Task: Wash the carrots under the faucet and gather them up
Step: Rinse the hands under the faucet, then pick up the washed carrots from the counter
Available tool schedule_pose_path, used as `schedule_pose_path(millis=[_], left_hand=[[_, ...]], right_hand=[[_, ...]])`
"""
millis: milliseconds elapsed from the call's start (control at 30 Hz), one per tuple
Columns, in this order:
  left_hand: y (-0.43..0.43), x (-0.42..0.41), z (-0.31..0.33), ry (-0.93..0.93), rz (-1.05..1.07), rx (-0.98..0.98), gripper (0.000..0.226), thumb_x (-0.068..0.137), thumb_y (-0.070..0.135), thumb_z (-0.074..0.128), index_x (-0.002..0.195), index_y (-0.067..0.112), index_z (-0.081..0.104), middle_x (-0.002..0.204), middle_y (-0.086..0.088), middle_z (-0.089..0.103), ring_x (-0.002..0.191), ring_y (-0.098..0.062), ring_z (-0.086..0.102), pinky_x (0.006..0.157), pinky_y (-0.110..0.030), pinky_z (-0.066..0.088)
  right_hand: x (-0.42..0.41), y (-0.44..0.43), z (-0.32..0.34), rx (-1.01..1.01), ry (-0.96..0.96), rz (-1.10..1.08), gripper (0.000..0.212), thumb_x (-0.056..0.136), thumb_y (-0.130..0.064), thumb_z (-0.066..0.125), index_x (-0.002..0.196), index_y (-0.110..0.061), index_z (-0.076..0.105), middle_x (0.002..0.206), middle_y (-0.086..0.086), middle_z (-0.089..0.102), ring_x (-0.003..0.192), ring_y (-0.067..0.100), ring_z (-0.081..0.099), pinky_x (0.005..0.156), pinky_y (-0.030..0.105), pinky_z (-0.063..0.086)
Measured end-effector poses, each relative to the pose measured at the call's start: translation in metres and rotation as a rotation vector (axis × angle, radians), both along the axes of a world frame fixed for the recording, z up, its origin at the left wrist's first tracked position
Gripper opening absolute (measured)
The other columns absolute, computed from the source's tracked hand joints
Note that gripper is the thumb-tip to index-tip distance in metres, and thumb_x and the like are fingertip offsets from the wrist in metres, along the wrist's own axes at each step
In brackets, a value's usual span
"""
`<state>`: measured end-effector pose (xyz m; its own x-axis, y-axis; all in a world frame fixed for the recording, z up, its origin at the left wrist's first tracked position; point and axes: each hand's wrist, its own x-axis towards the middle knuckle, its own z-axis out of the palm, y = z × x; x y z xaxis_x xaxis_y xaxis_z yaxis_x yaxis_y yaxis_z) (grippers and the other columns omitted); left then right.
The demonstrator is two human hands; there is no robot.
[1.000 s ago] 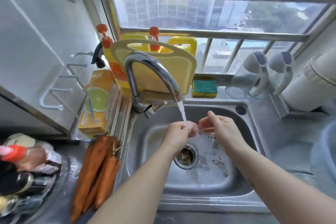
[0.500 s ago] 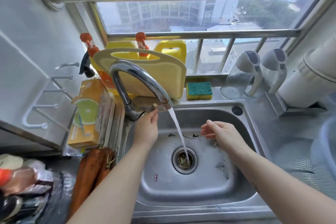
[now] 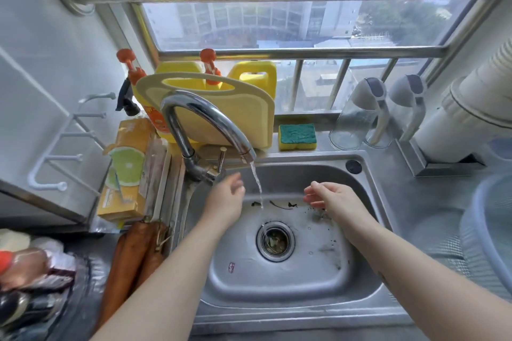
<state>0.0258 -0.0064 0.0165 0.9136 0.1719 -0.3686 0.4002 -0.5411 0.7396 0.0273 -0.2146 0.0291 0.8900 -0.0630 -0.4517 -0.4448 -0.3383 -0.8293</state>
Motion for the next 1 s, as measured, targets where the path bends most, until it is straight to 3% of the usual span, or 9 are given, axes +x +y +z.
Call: schedule_pose_path(millis=[100,200,367,467,533,600,700,833,1000], left_hand=[[-0.009,-0.033,-0.008,0.201,-0.165,0.042,0.038,0.094,0.026,0.052,0.132,0.022,0.049,0.118,0.004,0.061,0.100,-0.015,0.060,0.081,-0.025,0.047],[-0.016,-0.065,-0.016,0.278,-0.284,0.206,0.027,0.090,0.033,0.055,0.115,0.024,0.048,0.096,0.007,0.056,0.089,-0.016,0.056,0.075,-0.029,0.047],[-0.020,-0.085,-0.029,0.147,-0.278,0.421,0.018,0.085,0.007,0.046,0.076,0.021,0.037,0.089,-0.002,0.054,0.081,-0.026,0.053,0.064,-0.033,0.035],[-0.012,-0.088,-0.036,0.187,-0.307,0.364,0.025,0.081,0.001,0.043,0.076,0.025,0.050,0.102,-0.005,0.061,0.099,-0.030,0.058,0.074,-0.033,0.044],[-0.007,-0.093,-0.038,0.358,-0.488,0.306,0.048,0.083,0.001,0.046,0.117,0.032,0.055,0.150,-0.003,0.034,0.140,-0.033,0.028,0.107,-0.041,0.036],[-0.004,-0.099,-0.035,0.408,-0.564,0.335,0.066,0.086,0.005,0.049,0.143,0.034,0.033,0.161,0.003,-0.001,0.148,-0.029,-0.003,0.118,-0.049,0.013],[0.008,-0.102,-0.024,0.197,-0.436,0.424,0.055,0.090,0.018,0.047,0.142,0.033,0.035,0.156,0.005,0.021,0.143,-0.020,0.021,0.117,-0.041,0.016],[0.045,-0.111,-0.014,-0.187,-0.112,0.539,0.040,0.091,0.022,0.047,0.130,0.031,0.048,0.136,0.012,0.047,0.124,-0.011,0.045,0.108,-0.031,0.028],[0.094,-0.132,-0.017,-0.212,0.195,0.630,0.055,0.082,0.026,0.062,0.134,0.022,0.046,0.139,-0.002,0.043,0.129,-0.026,0.039,0.104,-0.043,0.035]], right_hand=[[-0.007,0.001,-0.010,-0.061,0.004,0.090,0.017,0.093,-0.023,0.055,0.084,-0.018,0.069,0.082,-0.002,0.071,0.073,0.011,0.062,0.061,0.019,0.046],[-0.020,0.000,-0.027,-0.478,0.022,0.506,0.013,0.085,-0.027,0.059,0.095,-0.025,0.067,0.087,-0.011,0.064,0.087,0.012,0.062,0.077,0.027,0.050],[-0.040,0.004,-0.038,-0.813,-0.010,0.791,0.019,0.075,-0.011,0.050,0.066,-0.024,0.040,0.077,-0.005,0.050,0.081,0.023,0.053,0.055,0.028,0.035],[-0.042,0.006,-0.043,-0.814,0.009,0.847,0.027,0.070,-0.003,0.047,0.056,-0.022,0.035,0.063,-0.006,0.044,0.078,0.025,0.054,0.049,0.023,0.031],[-0.043,0.010,-0.041,-0.806,0.057,0.900,0.025,0.071,-0.002,0.049,0.060,-0.025,0.048,0.067,-0.007,0.052,0.084,0.025,0.058,0.052,0.020,0.036],[-0.045,0.015,-0.037,-0.778,0.126,0.989,0.039,0.077,-0.006,0.052,0.109,-0.025,0.063,0.108,0.000,0.065,0.108,0.024,0.059,0.075,0.024,0.048],[-0.047,0.027,-0.032,-0.727,0.124,0.989,0.066,0.085,-0.010,0.052,0.147,-0.020,0.032,0.147,0.004,0.043,0.125,0.021,0.050,0.096,0.026,0.043],[-0.047,0.061,-0.031,-0.598,0.054,0.922,0.044,0.087,-0.015,0.053,0.131,-0.016,0.055,0.121,0.003,0.064,0.108,0.020,0.061,0.082,0.022,0.046],[-0.057,0.122,-0.032,-0.189,0.204,0.810,0.032,0.088,-0.023,0.058,0.118,-0.013,0.062,0.097,0.006,0.071,0.076,0.013,0.065,0.071,0.026,0.054]])
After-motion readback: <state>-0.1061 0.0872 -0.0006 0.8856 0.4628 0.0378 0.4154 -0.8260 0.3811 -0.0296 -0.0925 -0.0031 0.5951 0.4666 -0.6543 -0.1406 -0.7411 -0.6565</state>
